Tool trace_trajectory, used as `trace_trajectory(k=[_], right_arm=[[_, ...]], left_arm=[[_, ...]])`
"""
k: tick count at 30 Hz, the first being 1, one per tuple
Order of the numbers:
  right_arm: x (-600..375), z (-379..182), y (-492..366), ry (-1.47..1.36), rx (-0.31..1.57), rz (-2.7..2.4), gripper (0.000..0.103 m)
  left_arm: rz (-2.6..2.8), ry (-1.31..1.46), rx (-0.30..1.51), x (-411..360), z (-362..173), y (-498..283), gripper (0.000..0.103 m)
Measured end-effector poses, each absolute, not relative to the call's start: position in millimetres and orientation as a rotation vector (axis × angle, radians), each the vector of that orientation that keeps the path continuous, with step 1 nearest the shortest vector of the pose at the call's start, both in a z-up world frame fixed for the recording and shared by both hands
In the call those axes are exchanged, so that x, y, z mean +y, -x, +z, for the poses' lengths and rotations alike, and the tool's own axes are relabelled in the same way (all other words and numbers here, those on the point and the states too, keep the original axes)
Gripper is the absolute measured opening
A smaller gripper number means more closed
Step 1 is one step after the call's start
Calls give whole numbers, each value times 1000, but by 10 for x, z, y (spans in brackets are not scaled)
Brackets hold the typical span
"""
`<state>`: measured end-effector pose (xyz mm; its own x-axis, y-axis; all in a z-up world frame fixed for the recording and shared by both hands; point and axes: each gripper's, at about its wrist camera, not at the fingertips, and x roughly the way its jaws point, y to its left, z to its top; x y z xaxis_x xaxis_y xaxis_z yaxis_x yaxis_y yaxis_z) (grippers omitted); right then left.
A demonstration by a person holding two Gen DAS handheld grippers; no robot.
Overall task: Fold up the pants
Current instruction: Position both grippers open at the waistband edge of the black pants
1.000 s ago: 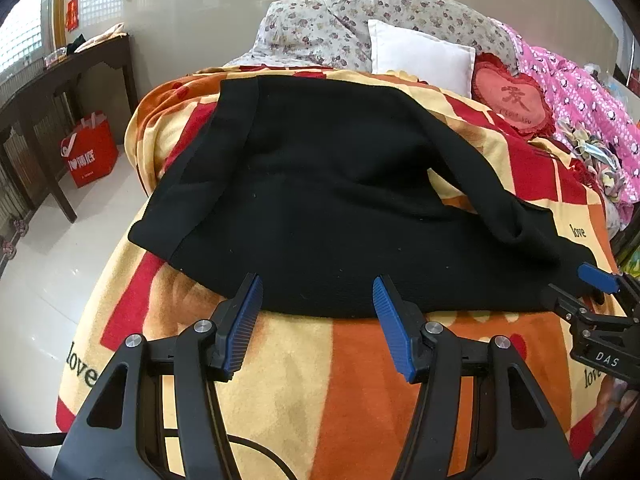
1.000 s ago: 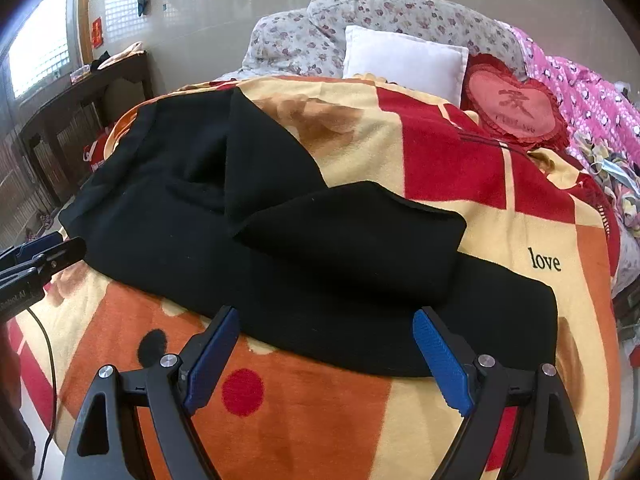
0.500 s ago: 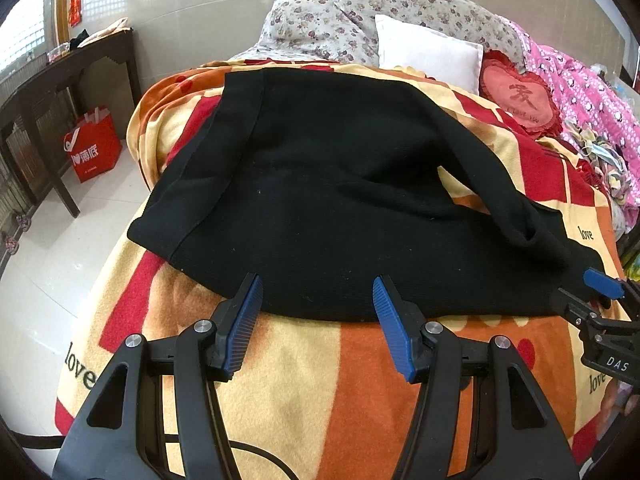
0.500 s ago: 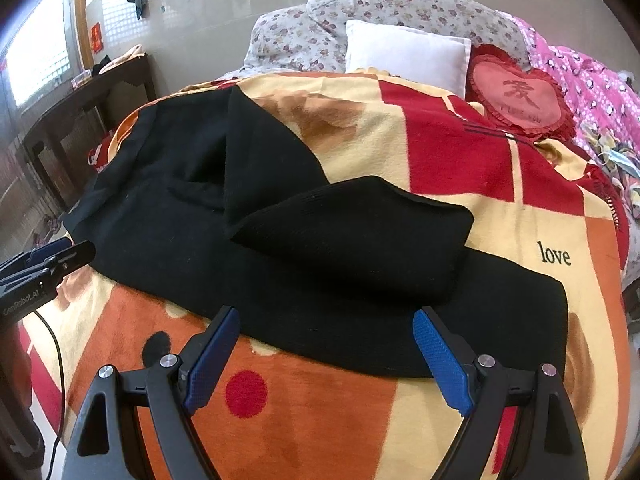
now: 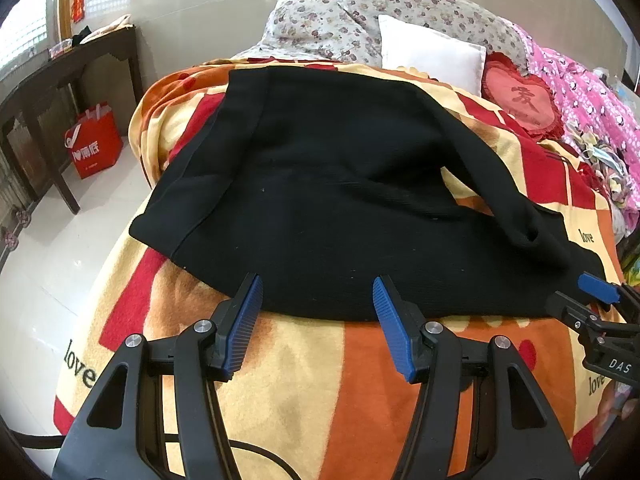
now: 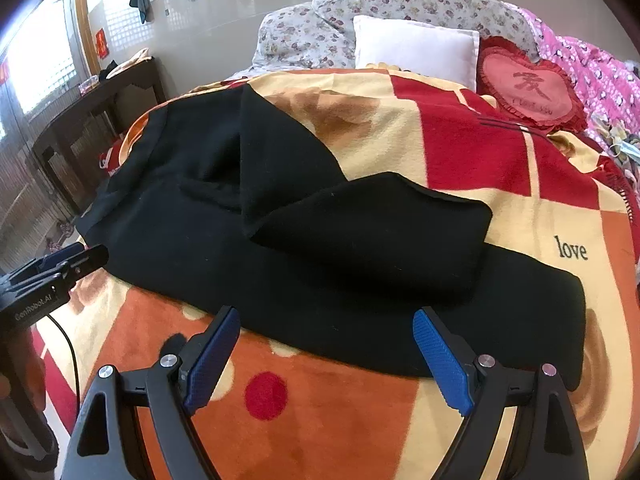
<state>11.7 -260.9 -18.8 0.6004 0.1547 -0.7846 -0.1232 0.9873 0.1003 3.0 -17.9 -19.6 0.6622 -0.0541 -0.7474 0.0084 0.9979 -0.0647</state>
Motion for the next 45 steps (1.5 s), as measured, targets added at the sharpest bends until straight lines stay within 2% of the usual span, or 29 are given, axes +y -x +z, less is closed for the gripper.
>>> trace_trajectory(k=[29, 45], right_arm=[[-2430, -292, -200, -38, 957, 230, 88], [-2420, -342, -330, -153, 985, 292, 88]], left_arm=[[-1, 93, 864, -17, -265, -82, 57], [20, 123, 884, 115, -304, -113, 57]])
